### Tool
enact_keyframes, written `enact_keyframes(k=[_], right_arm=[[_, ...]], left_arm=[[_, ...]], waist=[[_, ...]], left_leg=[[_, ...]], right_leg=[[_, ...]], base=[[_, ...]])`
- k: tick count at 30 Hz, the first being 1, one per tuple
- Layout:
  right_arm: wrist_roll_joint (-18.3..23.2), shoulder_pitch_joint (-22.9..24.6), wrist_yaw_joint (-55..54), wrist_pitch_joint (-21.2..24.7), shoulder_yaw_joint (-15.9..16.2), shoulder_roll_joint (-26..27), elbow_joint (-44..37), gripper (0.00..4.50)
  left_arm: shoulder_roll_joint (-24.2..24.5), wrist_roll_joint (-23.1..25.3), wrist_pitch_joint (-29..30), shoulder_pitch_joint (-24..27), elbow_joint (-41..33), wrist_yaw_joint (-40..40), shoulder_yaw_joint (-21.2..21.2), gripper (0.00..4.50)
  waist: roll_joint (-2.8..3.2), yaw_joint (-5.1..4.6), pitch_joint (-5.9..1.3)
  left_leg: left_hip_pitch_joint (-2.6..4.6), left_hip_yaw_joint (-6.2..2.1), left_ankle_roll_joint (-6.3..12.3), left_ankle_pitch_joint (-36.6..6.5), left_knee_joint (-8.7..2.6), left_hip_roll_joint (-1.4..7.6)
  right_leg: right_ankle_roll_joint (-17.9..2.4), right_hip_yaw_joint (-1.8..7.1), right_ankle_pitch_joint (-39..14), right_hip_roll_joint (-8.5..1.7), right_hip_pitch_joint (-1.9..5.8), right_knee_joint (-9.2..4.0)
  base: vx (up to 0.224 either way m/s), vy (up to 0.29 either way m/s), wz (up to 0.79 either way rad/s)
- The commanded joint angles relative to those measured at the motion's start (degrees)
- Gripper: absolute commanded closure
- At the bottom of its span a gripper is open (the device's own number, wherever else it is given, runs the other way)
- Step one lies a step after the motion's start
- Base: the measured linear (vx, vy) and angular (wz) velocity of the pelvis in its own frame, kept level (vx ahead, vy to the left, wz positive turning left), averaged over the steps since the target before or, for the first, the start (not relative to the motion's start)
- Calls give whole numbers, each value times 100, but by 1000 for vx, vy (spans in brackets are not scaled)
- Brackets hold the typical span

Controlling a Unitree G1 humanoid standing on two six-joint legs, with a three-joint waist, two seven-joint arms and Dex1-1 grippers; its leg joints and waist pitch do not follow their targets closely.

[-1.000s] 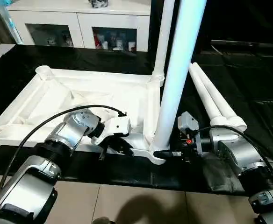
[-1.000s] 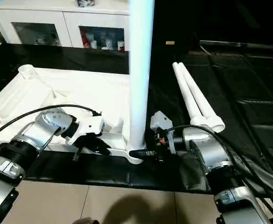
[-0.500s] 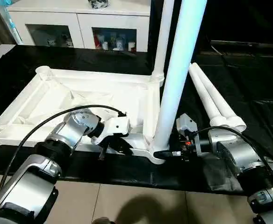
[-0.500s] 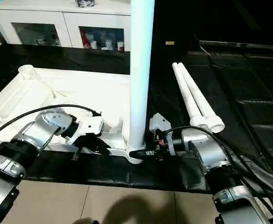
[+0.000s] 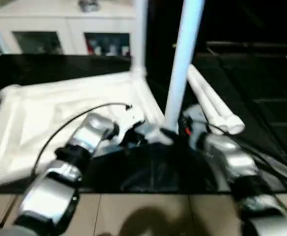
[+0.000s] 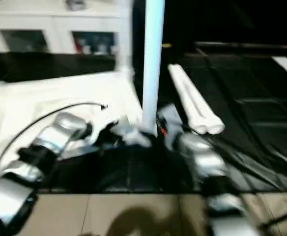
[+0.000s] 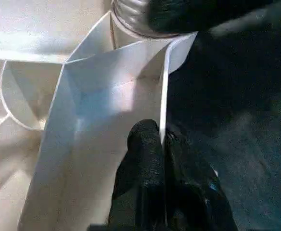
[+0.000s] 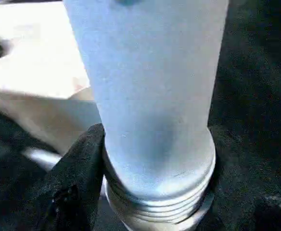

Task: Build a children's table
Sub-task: Rotate leg to tighten

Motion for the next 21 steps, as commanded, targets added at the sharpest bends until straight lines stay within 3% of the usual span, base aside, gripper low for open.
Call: enact_keyframes(k=[1, 6, 7, 8, 10, 18, 19, 20, 21], right_arm=[[-26, -178, -446, 42, 205, 470, 157, 176], [-120, -249, -542, -383, 184, 654, 208, 176], [-89, -236, -526, -363, 137, 645, 203, 120], [-73, -222, -496, -342, 113, 628, 195, 106], [-61, -138, -400, -331, 89, 537, 124, 103], [151, 270, 580, -462, 99, -70, -361, 20], [152, 315, 874, -518, 109, -295, -421, 10], [134, 328, 1067, -536, 119, -467, -431, 5], [112, 345, 1411, -568, 158, -715, -443, 5]], left_arm=[[-298, -188, 134, -257, -108, 686, 312, 450], [-367, -170, 299, -294, -198, 1030, 428, 450], [-349, -163, 273, -291, -197, 1046, 434, 450], [-327, -148, 231, -286, -196, 1042, 426, 450], [-270, -154, 174, -252, -220, 969, 421, 450], [48, -55, -321, -130, -128, 190, 162, 450], [153, -52, -491, -94, -106, -98, 76, 450], [236, -50, -679, -65, -96, -328, 8, 450], [354, -37, -913, -28, -90, -662, -104, 450]], waist=[[3, 22, -415], [10, 55, -467], [11, 64, -487], [19, 73, -500], [20, 77, -494], [10, 68, -469], [49, 70, -464], [32, 66, -472], [63, 78, -469]], left_leg=[[34, -31, 25, -1562, -377, 38], [2, -9, 200, -1101, -341, 49], [-9, -7, 272, -909, -331, 51], [-13, -3, 346, -745, -317, 50], [-20, 0, 439, -696, -312, 49], [-15, 7, 435, -999, -319, 59], [-9, 3, 429, -1025, -323, 61], [-13, 4, 433, -1010, -315, 59], [-9, -3, 446, -1024, -312, 59]], right_leg=[[-1055, 195, -2039, -315, 282, -538], [-1308, 218, -981, -306, 332, -429], [-1401, 221, -571, -304, 355, -383], [-1491, 222, -207, -299, 366, -346], [-1570, 213, 13, -298, 376, -325], [-1493, 222, -450, -310, 392, -385], [-1509, 215, -428, -306, 388, -402], [-1544, 219, -359, -304, 396, -376], [-1564, 216, -363, -313, 391, -380]], base=[[0, 0, 0], [0, 0, 0], [0, 0, 0], [0, 0, 0], [0, 0, 0], [0, 0, 0], [0, 0, 0], [0, 0, 0], [0, 0, 0]])
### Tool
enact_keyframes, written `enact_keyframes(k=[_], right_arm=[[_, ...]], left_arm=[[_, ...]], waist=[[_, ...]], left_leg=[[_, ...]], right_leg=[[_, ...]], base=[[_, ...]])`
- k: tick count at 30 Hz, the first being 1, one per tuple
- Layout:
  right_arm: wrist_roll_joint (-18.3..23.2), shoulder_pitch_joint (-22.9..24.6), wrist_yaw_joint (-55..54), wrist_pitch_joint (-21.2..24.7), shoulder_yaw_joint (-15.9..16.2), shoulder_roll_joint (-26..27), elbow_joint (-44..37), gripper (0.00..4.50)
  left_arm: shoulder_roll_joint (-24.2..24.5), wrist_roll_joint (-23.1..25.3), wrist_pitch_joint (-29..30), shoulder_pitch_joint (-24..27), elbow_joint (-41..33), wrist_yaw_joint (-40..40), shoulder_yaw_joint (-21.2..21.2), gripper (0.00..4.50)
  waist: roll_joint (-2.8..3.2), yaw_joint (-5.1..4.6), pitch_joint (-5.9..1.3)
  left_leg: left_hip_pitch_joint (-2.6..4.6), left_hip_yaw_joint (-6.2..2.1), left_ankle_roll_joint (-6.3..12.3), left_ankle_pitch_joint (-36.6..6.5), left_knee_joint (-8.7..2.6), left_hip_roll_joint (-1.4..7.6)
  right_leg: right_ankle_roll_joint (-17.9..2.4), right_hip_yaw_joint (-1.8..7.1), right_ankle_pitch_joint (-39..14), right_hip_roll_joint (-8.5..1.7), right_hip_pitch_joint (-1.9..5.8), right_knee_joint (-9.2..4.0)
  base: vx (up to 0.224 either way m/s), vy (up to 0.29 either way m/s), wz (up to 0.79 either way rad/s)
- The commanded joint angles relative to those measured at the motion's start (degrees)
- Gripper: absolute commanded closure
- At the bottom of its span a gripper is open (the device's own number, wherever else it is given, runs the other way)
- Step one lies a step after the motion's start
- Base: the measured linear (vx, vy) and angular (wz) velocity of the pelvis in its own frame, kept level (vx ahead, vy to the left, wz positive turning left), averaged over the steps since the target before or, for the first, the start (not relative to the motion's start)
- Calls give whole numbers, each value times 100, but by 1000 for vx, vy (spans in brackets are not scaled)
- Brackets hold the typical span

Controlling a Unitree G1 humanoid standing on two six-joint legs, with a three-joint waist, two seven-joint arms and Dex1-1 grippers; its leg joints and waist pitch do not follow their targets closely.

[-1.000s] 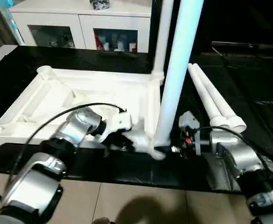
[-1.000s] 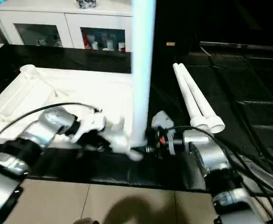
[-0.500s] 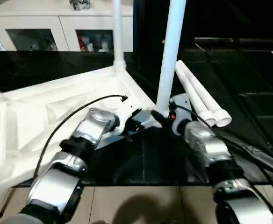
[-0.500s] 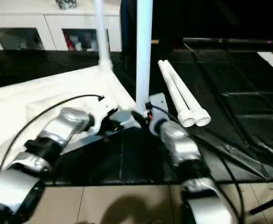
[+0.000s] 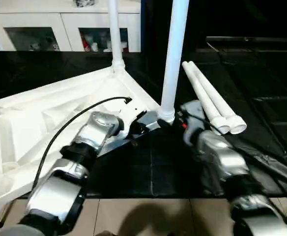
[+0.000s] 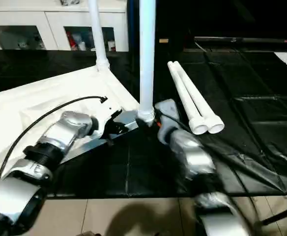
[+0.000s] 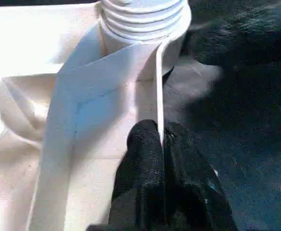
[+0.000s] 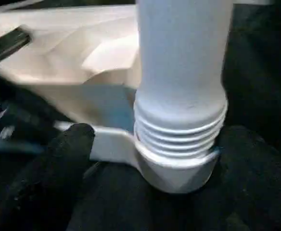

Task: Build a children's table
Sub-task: Rotate leg to tighten

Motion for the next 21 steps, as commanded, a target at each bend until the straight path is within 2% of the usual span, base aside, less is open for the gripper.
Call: enact_keyframes(k=[1, 5, 6, 7, 10, 13, 14, 15, 17, 18, 19, 21], right_arm=[[-10, 12, 645, -102, 86, -349, -140, 5], [171, 52, 1585, -104, 125, -799, -275, 5], [268, 61, 2011, -9, 181, -980, -373, 5], [292, 62, 2204, 26, 228, -1065, -410, 5], [318, 43, 2754, 79, 441, -1301, -468, 5], [242, 26, 3299, 59, 752, -1459, -539, 5], [242, 26, 3300, 59, 752, -1459, -539, 5], [145, 0, 3499, 19, 901, -1475, -535, 5], [43, -59, 3542, -59, 980, -1424, -459, 5], [19, -92, 3525, -80, 991, -1391, -417, 5], [5, -154, 3510, -96, 1003, -1335, -350, 5], [22, -191, 3523, -83, 1017, -1312, -323, 5]], left_arm=[[182, -12, -581, 2, -90, -724, -215, 450], [381, -22, -900, 13, -56, -1369, -365, 450], [482, 34, -1120, 27, -25, -1649, -490, 450], [525, 50, -1195, 34, -11, -1776, -542, 450], [640, 90, -1481, 52, 44, -2134, -685, 450], [749, 133, -1689, 67, 65, -2507, -821, 450], [749, 133, -1689, 67, 65, -2507, -821, 450], [793, 191, -1843, 68, 75, -2668, -913, 450], [828, 228, -1954, 74, 51, -2806, -995, 450], [834, 238, -1983, 77, 40, -2839, -1019, 450], [841, 253, -2051, 74, 36, -2905, -1063, 450], [841, 260, -2105, 67, 52, -2955, -1085, 450]], waist=[[22, 50, -485], [40, 173, -468], [79, 193, -471], [48, 217, -473], [49, 256, -463], [30, 286, -447], [25, 287, -441], [-9, 288, -438], [14, 305, -438], [-34, 306, -442], [-2, 322, -443], [2, 324, -447]], left_leg=[[50, 5, 434, -1022, -296, 64], [75, 21, 419, -1136, -292, 103], [80, 13, 406, -1182, -295, 105], [86, 12, 409, -1240, -297, 114], [82, 10, 386, -1309, -302, 117], [96, 5, 304, -1457, -315, 113], [97, 3, 281, -1498, -322, 112], [95, 5, 274, -1492, -328, 115], [104, -1, 241, -1480, -333, 121], [105, 4, 241, -1453, -333, 122], [107, 1, 227, -1411, -332, 129], [117, 0, 213, -1413, -336, 133]], right_leg=[[-1574, 221, -358, -306, 435, -372], [-1588, 222, -531, -312, 398, -364], [-1588, 216, -564, -312, 399, -359], [-1585, 218, -570, -310, 399, -362], [-1591, 217, -656, -322, 397, -364], [-1511, 218, -1039, -342, 390, -397], [-1458, 218, -1187, -340, 387, -411], [-1435, 221, -1235, -343, 387, -416], [-1379, 225, -1374, -351, 368, -425], [-1370, 225, -1373, -348, 368, -426], [-1374, 230, -1386, -355, 355, -416], [-1385, 230, -1363, -352, 350, -410]], base=[[0, 0, 0], [0, 0, 0], [0, 0, 0], [0, 0, 0], [0, 0, 0], [0, 0, 0], [0, 0, 0], [0, 0, 0], [0, 0, 0], [0, 0, 0], [0, 0, 0], [0, 0, 0]])
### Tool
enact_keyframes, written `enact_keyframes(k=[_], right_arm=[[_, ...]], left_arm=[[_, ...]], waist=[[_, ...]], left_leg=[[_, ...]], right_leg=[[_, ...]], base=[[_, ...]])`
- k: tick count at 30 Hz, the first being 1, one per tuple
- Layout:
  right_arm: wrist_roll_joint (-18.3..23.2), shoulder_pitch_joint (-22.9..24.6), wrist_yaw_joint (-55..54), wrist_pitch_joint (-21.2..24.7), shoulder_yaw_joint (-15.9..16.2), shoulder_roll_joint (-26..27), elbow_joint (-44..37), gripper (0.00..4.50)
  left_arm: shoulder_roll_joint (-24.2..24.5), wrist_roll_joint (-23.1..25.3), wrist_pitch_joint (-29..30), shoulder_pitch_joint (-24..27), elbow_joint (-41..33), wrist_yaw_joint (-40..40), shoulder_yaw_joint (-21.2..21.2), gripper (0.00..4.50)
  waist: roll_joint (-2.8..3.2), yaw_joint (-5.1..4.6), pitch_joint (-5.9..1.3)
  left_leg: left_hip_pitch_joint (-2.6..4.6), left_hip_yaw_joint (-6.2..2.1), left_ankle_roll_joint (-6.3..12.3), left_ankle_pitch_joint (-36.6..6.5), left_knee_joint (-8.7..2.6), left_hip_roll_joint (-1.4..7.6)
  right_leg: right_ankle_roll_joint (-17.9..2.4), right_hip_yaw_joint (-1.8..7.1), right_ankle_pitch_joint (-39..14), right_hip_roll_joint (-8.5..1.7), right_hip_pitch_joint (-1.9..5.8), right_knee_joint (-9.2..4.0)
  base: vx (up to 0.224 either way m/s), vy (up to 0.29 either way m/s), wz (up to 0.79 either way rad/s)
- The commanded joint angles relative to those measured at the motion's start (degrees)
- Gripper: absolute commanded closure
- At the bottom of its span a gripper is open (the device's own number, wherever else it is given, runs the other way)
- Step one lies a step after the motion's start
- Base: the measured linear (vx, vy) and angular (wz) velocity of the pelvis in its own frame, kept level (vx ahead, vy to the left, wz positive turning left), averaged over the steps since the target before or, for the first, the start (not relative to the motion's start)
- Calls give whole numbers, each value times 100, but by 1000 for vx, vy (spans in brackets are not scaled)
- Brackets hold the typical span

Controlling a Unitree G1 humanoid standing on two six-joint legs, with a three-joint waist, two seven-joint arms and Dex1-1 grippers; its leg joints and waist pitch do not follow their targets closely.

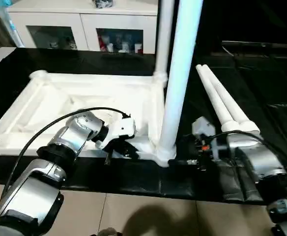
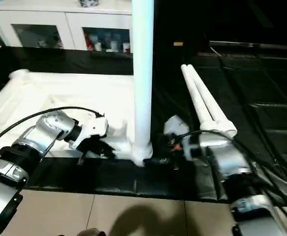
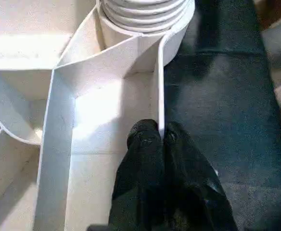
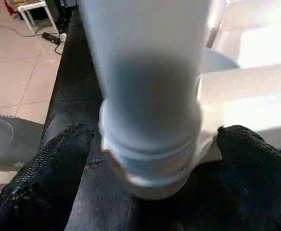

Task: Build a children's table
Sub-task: Rotate leg to tighten

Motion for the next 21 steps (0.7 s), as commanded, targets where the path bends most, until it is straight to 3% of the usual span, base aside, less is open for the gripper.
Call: enact_keyframes(k=[1, 3, 4, 12, 13, 14, 21], right_arm=[[4, -191, 63, -46, 74, 53, 39, 5], [23, -216, 97, -57, 119, 83, 44, 21], [29, -218, 122, -65, 156, 109, 45, 31], [20, -210, 260, -34, 179, 193, 53, 77], [31, -214, 271, -26, 183, 204, 62, 111], [37, -220, 281, -23, 187, 206, 70, 111], [99, -163, 322, 59, 191, 224, 5, 160]], left_arm=[[-10, 155, -209, -44, -51, -306, -269, 450], [-17, 162, -267, -50, -53, -360, -302, 450], [-19, 173, -312, -49, -61, -380, -329, 450], [-49, 204, -420, -66, -3, -458, -353, 450], [-52, 203, -435, -69, 7, -464, -358, 450], [-55, 204, -443, -73, 15, -466, -359, 450], [-83, 148, -417, -70, 55, -463, -309, 450]], waist=[[-13, -25, -452], [-10, -22, -454], [-43, -20, -456], [-26, -8, -457], [-23, -5, -459], [-1, -3, -458], [-25, -8, -456]], left_leg=[[86, -3, 204, -1423, -381, 132], [88, -1, 204, -1417, -377, 134], [83, 3, 217, -1393, -379, 134], [72, -1, 207, -1378, -377, 127], [79, -1, 205, -1364, -378, 131], [84, -2, 197, -1369, -377, 131], [85, -1, 189, -1408, -383, 129]], right_leg=[[-1396, 226, -1312, -338, 310, -421], [-1403, 228, -1268, -340, 308, -415], [-1403, 228, -1233, -341, 311, -417], [-1364, 229, -1278, -347, 321, -413], [-1359, 230, -1286, -349, 316, -415], [-1365, 231, -1289, -347, 311, -414], [-1365, 228, -1308, -343, 315, -421]], base=[[0, 0, 0], [0, 0, 0], [0, 0, 0], [0, 0, 0], [0, 0, 0], [0, 0, 0], [0, 0, 0]])
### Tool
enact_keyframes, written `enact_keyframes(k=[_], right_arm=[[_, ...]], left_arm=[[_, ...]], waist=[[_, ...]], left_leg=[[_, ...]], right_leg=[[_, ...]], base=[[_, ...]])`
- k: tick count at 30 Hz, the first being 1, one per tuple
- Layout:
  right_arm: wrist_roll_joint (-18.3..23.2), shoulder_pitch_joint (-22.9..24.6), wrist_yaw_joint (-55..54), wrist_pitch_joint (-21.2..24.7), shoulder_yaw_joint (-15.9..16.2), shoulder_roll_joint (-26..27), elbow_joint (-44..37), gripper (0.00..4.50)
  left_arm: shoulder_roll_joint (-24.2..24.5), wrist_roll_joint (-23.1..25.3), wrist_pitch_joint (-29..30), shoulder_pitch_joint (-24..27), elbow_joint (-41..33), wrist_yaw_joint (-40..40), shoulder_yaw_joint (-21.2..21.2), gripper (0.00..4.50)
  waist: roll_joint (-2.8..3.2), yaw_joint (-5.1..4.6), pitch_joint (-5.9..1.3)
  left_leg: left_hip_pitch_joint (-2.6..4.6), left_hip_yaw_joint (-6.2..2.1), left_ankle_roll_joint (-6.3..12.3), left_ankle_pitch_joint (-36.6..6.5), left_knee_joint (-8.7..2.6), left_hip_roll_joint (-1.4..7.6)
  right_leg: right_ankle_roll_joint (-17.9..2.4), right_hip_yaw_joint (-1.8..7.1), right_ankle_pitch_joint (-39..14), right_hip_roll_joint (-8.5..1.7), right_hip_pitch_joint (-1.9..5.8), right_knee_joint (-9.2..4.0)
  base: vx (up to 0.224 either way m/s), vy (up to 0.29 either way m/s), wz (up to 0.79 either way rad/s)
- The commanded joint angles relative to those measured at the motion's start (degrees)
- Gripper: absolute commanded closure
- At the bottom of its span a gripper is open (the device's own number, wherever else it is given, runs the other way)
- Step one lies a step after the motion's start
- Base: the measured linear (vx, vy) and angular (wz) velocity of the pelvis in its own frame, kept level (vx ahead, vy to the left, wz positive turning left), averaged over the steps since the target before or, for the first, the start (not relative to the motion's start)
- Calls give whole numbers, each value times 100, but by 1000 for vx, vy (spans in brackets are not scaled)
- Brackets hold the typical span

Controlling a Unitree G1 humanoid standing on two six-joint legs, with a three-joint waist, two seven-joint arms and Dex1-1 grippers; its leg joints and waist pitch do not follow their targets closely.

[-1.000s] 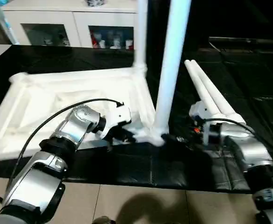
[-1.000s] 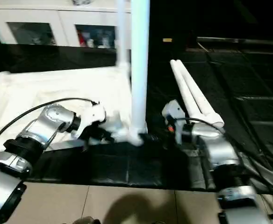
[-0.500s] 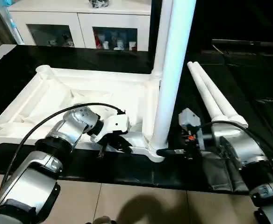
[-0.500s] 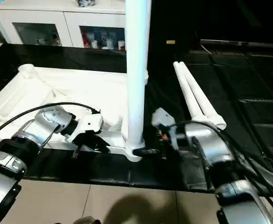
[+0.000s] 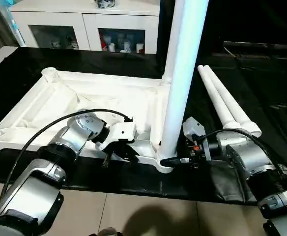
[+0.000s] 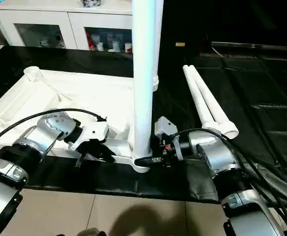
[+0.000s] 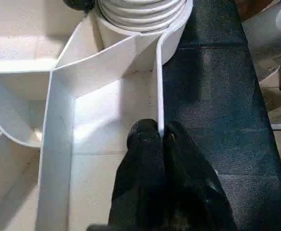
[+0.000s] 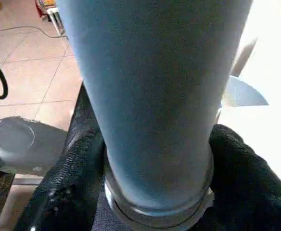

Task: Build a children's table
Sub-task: Rotate leg to tighten

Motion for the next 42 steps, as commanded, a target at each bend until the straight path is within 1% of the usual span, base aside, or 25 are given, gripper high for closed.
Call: enact_keyframes(k=[1, 3, 7, 9, 10, 11, 13, 14, 15, 16, 17, 19, 20, 22, 23, 25, 26, 27, 28, 29, 31, 33, 38, 41, 42], right_arm=[[69, 5, 49, 61, -3, 16, -47, 167], [112, 61, 59, 120, -24, 34, -114, 176], [361, 219, -236, 431, -252, 208, -328, 179], [323, 361, -794, 518, -369, 376, -454, 180], [225, 415, -1141, 493, -396, 487, -480, 180], [150, 453, -1441, 471, -426, 595, -490, 180], [76, 463, -1856, 491, -488, 770, -449, 180], [-16, 412, -2620, 567, -632, 1125, -300, 180], [-16, 412, -2620, 567, -632, 1125, -300, 180], [-127, 279, -3309, 591, -725, 1473, -96, 180], [-152, 254, -3428, 592, -739, 1531, -63, 181], [-219, 94, -4068, 677, -847, 1850, 109, 181], [-222, 56, -4202, 711, -875, 1915, 143, 181], [-364, -167, -4826, 752, -913, 2189, 362, 181], [-442, -260, -5043, 732, -934, 2298, 437, 181], [-407, -316, -5061, 683, -985, 2365, 466, 181], [-367, -325, -5002, 667, -1005, 2379, 462, 181], [-329, -333, -4956, 654, -1023, 2396, 460, 125], [-361, -326, -4979, 621, -1023, 2373, 451, 111], [-394, -322, -4993, 602, -1033, 2358, 457, 109], [-392, -271, -4931, 562, -1062, 2291, 439, 89], [-388, -197, -4799, 487, -1053, 2183, 373, 67], [-211, -5, -4245, 420, -1165, 1824, 176, 22], [-107, 112, -3731, 348, -1164, 1534, 42, 4], [-78, 183, -3344, 289, -1118, 1307, -34, 4]], left_arm=[[-96, 77, -67, -37, 8, -281, -202, 450], [-112, 48, -2, -28, 15, -260, -162, 450], [-264, -97, 452, -33, 19, 135, 84, 450], [-424, -213, 765, -61, 45, 601, 314, 450], [-486, -234, 916, -76, 41, 827, 396, 450], [-535, -250, 1034, -83, 27, 996, 455, 450], [-609, -270, 1219, -89, -12, 1217, 530, 450], [-759, -291, 1529, -107, -96, 1606, 642, 450], [-759, -291, 1529, -107, -96, 1606, 642, 450], [-952, -319, 1898, -170, -146, 2089, 808, 450], [-986, -322, 1960, -180, -159, 2172, 837, 450], [-1169, -342, 2321, -214, -260, 2642, 1013, 450], [-1204, -338, 2389, -213, -291, 2738, 1042, 450], [-1407, -347, 2750, -179, -502, 3252, 1190, 450], [-1500, -353, 2898, -153, -612, 3463, 1249, 450], [-1541, -341, 2931, -140, -648, 3572, 1269, 450], [-1544, -338, 2913, -141, -635, 3593, 1271, 450], [-1551, -331, 2915, -139, -636, 3622, 1280, 450], [-1533, -305, 2874, -139, -618, 3625, 1264, 450], [-1511, -274, 2864, -128, -635, 3621, 1245, 450], [-1433, -246, 2897, -61, -759, 3515, 1200, 450], [-1353, -239, 2871, 3, -836, 3378, 1144, 450], [-1113, -178, 2633, 73, -845, 3041, 1004, 450], [-964, -175, 2473, 65, -779, 2743, 944, 450], [-854, -168, 2320, 64, -739, 2502, 882, 450]], waist=[[-14, -21, -455], [-13, -18, -457], [-24, -14, -454], [-42, -22, -430], [-26, -24, -419], [-37, -49, -405], [-43, -82, -407], [-46, -137, -400], [-39, -162, -401], [-44, -234, -398], [-44, -234, -398], [-34, -324, -401], [-14, -334, -401], [-11, -371, -413], [-41, -388, -422], [-20, -382, -436], [-24, -378, -445], [-16, -368, -464], [-84, -367, -485], [-47, -347, -491], [-55, -342, -498], [-51, -347, -479], [-47, -335, -457], [-23, -318, -461], [-2, -309, -463]], left_leg=[[81, -4, 190, -1394, -382, 130], [84, -2, 195, -1376, -379, 132], [82, 6, 218, -1329, -378, 131], [85, -1, 158, -1412, -396, 125], [99, -2, 135, -1477, -401, 121], [112, -5, 69, -1610, -401, 103], [95, -30, 12, -1601, -422, 96], [75, -36, -24, -1604, -433, 87], [75, -41, -54, -1601, -436, 87], [65, -40, -39, -1639, -431, 63], [65, -40, -39, -1639, -431, 63], [91, -36, -42, -1642, -411, 49], [89, -42, -28, -1635, -412, 45], [79, -40, -18, -1567, -414, 55], [72, -30, 1, -1508, -408, 56], [71, -21, 71, -1374, -392, 49], [45, -15, 135, -1262, -382, 41], [45, -19, 160, -1170, -378, 48], [28, -5, 243, -944, -366, 48], [14, -9, 316, -741, -357, 47], [17, -5, 397, -640, -345, 54], [8, 4, 443, -709, -348, 53], [37, 10, 387, -984, -359, 65], [45, 3, 349, -998, -362, 73], [40, -1, 350, -991, -360, 71]], right_leg=[[-1366, 228, -1310, -345, 313, -416], [-1369, 230, -1279, -345, 310, -415], [-1383, 235, -1246, -343, 313, -414], [-1293, 227, -1548, -346, 304, -438], [-1254, 227, -1699, -346, 291, -460], [-1162, 225, -2041, -364, 279, -502], [-994, 218, -2351, -369, 289, -525], [-953, 215, -2374, -357, 293, -525], [-955, 214, -2362, -360, 284, -519], [-904, 205, -2459, -352, 296, -547], [-904, 205, -2459, -352, 296, -547], [-972, 211, -2409, -345, 259, -558], [-981, 204, -2394, -342, 262, -559], [-1033, 211, -2168, -325, 268, -538], [-1094, 216, -1964, -318, 275, -520], [-1165, 220, -1693, -319, 285, -506], [-1192, 226, -1456, -309, 308, -483], [-1223, 227, -1271, -310, 322, -458], [-1299, 230, -845, -298, 344, -421], [-1390, 231, -514, -306, 360, -373], [-1468, 229, -296, -315, 367, -348], [-1494, 225, -394, -319, 370, -366], [-1378, 236, -851, -318, 355, -421], [-1368, 236, -845, -316, 351, -415], [-1388, 233, -792, -312, 356, -411]], base=[[0, 0, 0], [0, 0, 0], [0, 0, 0], [0, 0, 0], [0, 0, 0], [0, 0, 0], [0, 0, 0], [0, 0, 0], [0, 0, 0], [0, 0, 0], [0, 0, 0], [0, 0, 0], [0, 0, 0], [0, 0, 0], [0, 0, 0], [0, 0, 0], [0, 0, 0], [0, 0, 0], [0, 0, 0], [0, 0, 0], [0, 0, 0], [0, 0, 0], [0, 0, 0], [0, 0, 0], [0, 0, 0]])
